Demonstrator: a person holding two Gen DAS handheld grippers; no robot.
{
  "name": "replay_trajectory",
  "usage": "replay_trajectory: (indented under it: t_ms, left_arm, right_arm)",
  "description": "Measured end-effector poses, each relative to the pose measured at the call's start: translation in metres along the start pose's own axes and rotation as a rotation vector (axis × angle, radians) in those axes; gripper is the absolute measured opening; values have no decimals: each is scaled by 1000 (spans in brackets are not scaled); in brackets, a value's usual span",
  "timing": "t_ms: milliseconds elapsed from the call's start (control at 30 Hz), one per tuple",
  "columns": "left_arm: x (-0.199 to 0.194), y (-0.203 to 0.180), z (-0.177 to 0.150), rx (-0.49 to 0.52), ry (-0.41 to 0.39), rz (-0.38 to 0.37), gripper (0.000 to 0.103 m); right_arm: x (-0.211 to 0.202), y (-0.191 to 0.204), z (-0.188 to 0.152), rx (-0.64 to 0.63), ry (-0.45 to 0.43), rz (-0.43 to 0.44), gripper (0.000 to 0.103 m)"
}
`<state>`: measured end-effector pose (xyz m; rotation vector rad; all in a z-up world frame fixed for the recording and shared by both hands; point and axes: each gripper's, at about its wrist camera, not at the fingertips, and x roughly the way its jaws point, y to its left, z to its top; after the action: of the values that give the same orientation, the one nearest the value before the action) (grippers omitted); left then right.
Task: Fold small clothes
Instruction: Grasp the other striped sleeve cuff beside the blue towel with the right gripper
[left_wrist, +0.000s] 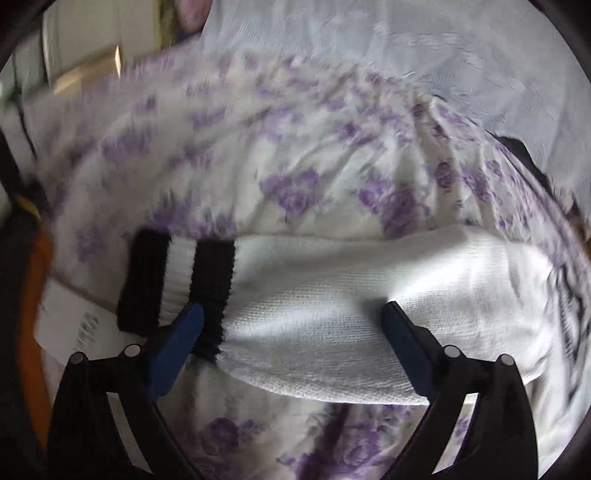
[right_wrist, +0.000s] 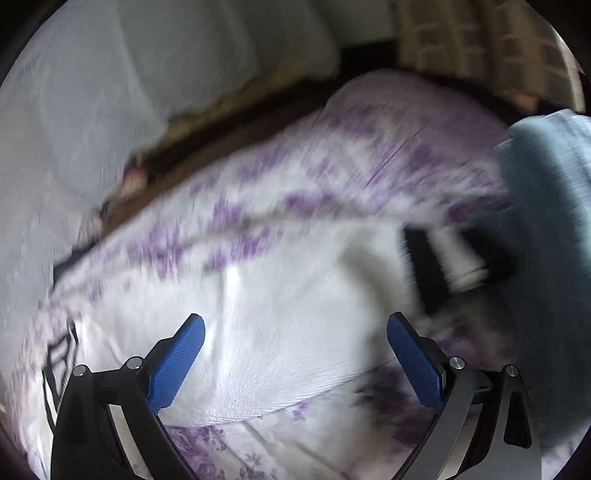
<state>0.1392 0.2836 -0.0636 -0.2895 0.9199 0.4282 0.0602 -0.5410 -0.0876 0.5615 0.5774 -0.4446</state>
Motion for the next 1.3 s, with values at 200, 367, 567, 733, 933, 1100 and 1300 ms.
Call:
replay_trajectory:
  t_ms: [200, 367, 567, 733, 933, 1100, 1300]
  left_arm:
    - [-67, -35, 1, 28, -131, -138, 94]
    - [-98, -153, -5, 190, -65, -353, 94]
    - [-100, -329, -70, 418, 67, -486, 94]
    - [-87, -432, -115, 493, 140, -508, 94]
    - [-54, -486, -167, 604, 101, -392, 99]
    - [-55, -486, -177, 636, 51, -381, 99]
    - [-58, -484, -181, 639, 37, -378, 99]
  right_arm:
    - [-12, -35, 11, 155, 33, 65, 97]
    - [-22, -44, 6, 208, 47, 95, 84]
    - [-36, -61, 0, 304, 45, 127, 84]
    - [-19, -71, -5, 361, 42, 83, 84]
    - [-4, -65, 7, 330, -86, -5, 85]
    - [11, -46, 11, 209, -108, -89, 52]
    - [22, -59, 12, 255, -74, -34, 13]
